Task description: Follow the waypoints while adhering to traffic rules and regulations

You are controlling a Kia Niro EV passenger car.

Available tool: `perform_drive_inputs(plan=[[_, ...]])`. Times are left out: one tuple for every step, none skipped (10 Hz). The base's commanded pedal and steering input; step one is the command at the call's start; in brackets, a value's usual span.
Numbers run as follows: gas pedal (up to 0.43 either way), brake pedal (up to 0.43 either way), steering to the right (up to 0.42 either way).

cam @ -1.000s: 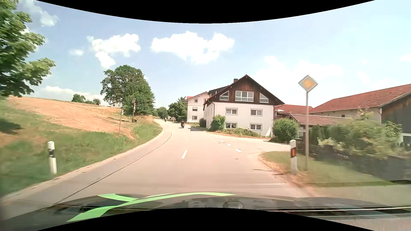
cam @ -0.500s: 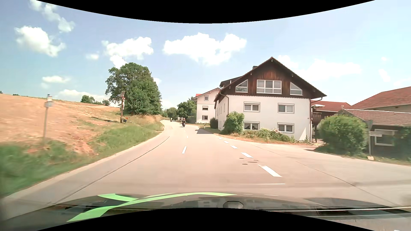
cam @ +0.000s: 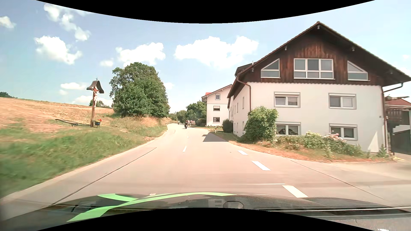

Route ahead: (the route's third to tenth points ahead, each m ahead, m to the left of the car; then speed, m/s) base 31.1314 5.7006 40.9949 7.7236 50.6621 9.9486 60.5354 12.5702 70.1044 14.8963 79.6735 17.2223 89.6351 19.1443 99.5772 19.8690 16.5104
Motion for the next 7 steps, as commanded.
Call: perform_drive_inputs(plan=[[0.248, 0.000, -0.043], [0.248, 0.000, -0.042], [0.260, 0.000, -0.041], [0.260, 0.000, -0.038], [0.260, 0.000, -0.035], [0.260, 0.000, -0.035], [0.248, 0.000, -0.035]])
